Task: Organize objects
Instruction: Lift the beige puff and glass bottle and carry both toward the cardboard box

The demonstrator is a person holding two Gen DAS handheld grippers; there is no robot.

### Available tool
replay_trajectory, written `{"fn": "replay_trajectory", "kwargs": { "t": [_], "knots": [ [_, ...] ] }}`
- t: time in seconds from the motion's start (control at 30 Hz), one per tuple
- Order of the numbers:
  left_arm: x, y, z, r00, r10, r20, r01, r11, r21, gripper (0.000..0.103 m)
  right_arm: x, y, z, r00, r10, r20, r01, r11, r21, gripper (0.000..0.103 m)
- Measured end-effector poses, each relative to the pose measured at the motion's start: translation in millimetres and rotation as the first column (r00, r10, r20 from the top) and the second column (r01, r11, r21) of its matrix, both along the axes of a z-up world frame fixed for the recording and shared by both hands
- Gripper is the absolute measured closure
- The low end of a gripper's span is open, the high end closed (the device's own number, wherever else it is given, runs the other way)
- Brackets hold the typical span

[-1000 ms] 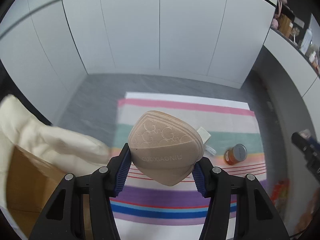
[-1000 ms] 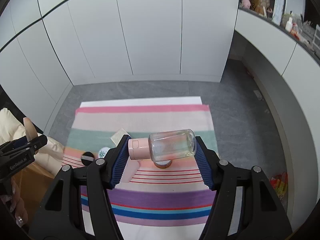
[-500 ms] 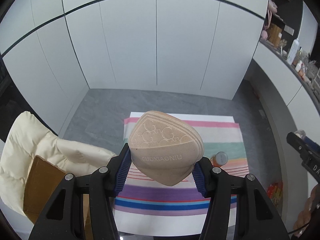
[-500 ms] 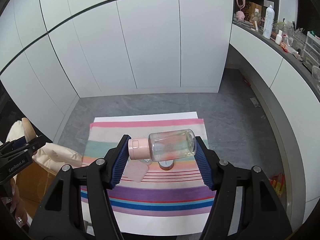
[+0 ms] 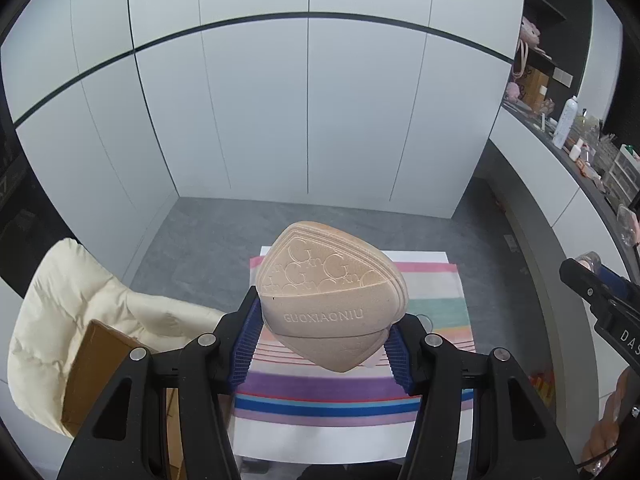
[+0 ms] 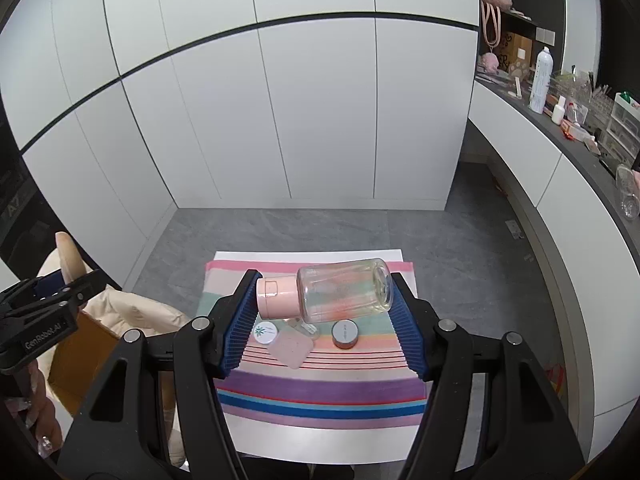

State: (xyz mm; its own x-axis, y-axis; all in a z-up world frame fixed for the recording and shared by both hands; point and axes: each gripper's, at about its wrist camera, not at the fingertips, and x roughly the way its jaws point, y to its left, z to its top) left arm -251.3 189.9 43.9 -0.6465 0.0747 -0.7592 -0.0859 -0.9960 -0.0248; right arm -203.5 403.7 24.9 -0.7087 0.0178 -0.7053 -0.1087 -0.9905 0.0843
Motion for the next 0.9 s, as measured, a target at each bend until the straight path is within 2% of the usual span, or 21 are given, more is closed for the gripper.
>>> {"fn": "replay_trajectory", "kwargs": {
  "t": [0.17, 0.5, 0.77, 0.9],
  "knots": [
    [11, 3, 12, 1.0, -0.001, -0.011, 0.001, 1.0, 0.007, 0.046, 9, -5, 11, 1.0, -0.011, -0.004, 0.011, 1.0, 0.019, 0.038],
    [29, 4, 17, 1.0, -0.011, 0.001, 0.011, 1.0, 0.021, 0.046, 28, -4, 20, 1.0, -0.016, -0.015, 0.016, 1.0, 0.017, 0.038],
    [48, 2, 21, 1.0, -0.011, -0.022, 0.011, 1.0, 0.021, 0.046, 40, 0, 16, 1.0, -0.024, -0.003, 0.024, 1.0, 0.01, 0.038],
    [60, 1, 13, 1.0, -0.008, -0.021, 0.008, 1.0, 0.008, 0.046, 52, 1, 12, 0.999, -0.033, -0.003, 0.033, 0.999, -0.005, 0.038]
  ]
}}
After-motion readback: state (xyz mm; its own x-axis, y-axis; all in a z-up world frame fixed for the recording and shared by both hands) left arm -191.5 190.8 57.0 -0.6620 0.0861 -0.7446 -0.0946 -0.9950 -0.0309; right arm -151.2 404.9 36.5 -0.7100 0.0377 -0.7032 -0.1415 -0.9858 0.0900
